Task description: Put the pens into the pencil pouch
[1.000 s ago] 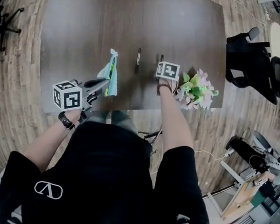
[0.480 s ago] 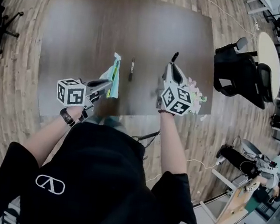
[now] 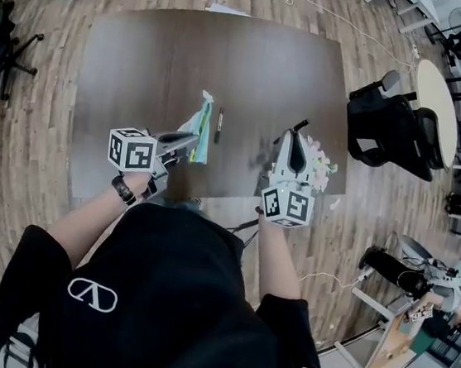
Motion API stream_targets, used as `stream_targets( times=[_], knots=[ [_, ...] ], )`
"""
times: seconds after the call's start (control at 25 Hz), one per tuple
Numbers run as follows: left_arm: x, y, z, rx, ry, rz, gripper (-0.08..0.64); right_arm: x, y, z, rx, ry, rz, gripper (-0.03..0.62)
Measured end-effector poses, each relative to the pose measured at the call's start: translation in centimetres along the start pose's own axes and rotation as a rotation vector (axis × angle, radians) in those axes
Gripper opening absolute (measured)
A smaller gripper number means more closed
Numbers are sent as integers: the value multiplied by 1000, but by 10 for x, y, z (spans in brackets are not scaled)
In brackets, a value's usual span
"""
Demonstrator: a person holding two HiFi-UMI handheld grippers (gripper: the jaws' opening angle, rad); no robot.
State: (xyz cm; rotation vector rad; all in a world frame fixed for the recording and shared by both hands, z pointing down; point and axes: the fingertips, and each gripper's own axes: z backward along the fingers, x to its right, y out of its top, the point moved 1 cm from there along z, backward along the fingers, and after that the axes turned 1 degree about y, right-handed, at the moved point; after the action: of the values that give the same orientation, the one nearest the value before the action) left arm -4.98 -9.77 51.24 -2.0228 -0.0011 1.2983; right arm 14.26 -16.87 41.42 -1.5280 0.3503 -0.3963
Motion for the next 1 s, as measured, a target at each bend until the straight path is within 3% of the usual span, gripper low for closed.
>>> stream_targets(
  times=[0.12, 0.52, 0.76, 1.0],
  knots=[
    [7, -1, -4, -9, -10, -12, 14, -18, 8, -2, 26, 45, -39, 43],
    [21, -7, -13, -26, -31, -16, 14, -125, 38, -30, 102, 332, -90, 43],
    [39, 1, -13, -8, -59, -33, 14, -139, 28, -30, 96, 375, -186, 43],
    [53, 7, -13, 6, -79, -55, 12, -133, 11, -28, 35, 383, -182, 43]
  ],
)
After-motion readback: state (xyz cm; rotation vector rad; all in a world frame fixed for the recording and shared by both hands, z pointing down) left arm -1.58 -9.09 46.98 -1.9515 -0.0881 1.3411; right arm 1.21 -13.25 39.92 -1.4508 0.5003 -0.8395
